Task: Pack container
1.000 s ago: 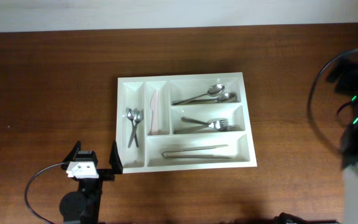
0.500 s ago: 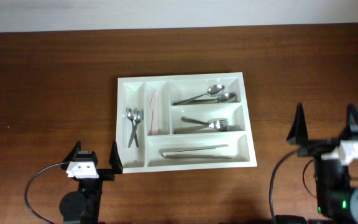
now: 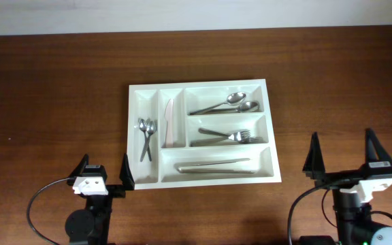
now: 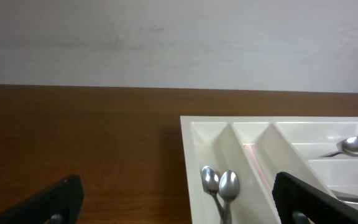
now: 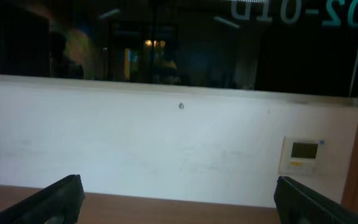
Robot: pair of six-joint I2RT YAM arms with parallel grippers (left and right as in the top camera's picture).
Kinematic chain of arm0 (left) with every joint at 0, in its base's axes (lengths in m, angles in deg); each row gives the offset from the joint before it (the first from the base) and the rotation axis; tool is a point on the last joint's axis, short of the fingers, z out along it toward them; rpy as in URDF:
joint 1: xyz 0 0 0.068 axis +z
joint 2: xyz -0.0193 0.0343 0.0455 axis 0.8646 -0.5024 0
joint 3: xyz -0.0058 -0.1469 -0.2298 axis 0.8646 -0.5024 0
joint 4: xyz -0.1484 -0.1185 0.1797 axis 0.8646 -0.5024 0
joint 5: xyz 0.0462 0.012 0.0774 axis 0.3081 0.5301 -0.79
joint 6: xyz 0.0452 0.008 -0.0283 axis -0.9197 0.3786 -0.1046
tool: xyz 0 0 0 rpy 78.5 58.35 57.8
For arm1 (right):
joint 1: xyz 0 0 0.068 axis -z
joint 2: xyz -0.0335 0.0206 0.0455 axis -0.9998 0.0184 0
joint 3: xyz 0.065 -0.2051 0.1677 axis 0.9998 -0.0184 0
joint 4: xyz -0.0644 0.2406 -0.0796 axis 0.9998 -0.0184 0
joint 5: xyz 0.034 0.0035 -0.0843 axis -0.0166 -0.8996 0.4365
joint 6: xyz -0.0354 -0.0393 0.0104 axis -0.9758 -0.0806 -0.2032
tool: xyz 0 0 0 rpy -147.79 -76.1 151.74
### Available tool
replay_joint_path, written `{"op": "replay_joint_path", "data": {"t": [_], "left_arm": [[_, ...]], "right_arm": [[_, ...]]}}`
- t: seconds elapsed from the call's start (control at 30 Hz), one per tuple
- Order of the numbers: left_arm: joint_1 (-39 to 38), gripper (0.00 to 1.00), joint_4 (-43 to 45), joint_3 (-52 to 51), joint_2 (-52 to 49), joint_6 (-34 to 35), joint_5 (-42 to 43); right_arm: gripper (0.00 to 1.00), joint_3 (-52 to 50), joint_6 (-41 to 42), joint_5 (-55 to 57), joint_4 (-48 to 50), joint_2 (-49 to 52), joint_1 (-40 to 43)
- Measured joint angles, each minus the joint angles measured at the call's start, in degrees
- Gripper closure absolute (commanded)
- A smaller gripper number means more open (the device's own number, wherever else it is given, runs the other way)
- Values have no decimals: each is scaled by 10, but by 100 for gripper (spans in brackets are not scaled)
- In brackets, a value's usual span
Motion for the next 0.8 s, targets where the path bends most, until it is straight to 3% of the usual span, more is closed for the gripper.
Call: {"op": "replay_joint_path", "data": {"t": [0.47, 0.8], "left_arm": [[0, 1, 0, 0, 0, 0, 0], [0, 1, 0, 0, 0, 0, 0]], "right_arm": [[1, -127, -2, 0, 17, -88, 0], [1, -176, -2, 0, 23, -91, 0]]}}
